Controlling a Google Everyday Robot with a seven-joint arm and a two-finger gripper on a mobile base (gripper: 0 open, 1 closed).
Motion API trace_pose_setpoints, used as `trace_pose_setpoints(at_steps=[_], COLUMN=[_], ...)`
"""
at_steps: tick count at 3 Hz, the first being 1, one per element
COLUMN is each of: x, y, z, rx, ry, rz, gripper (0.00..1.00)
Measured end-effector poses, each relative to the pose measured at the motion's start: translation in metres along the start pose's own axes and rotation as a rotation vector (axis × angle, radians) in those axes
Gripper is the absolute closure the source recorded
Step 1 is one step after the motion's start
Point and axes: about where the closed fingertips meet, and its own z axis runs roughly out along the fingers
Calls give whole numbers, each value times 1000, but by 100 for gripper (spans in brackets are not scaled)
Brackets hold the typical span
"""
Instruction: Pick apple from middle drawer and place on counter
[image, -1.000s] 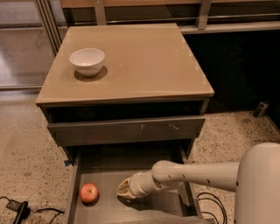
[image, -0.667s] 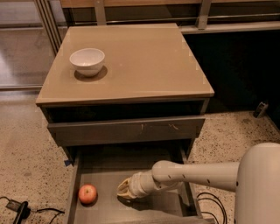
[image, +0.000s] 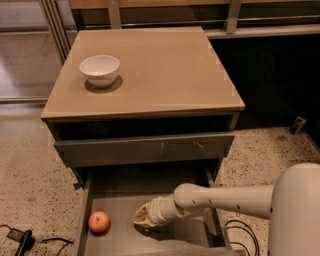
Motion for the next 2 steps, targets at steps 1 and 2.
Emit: trace_pose_setpoints(at_steps=[1,2], x=[0,-15], y=[0,5], z=[0,7], rx=[0,-29], ry=[0,-29], rz=[0,-38], gripper=[12,0])
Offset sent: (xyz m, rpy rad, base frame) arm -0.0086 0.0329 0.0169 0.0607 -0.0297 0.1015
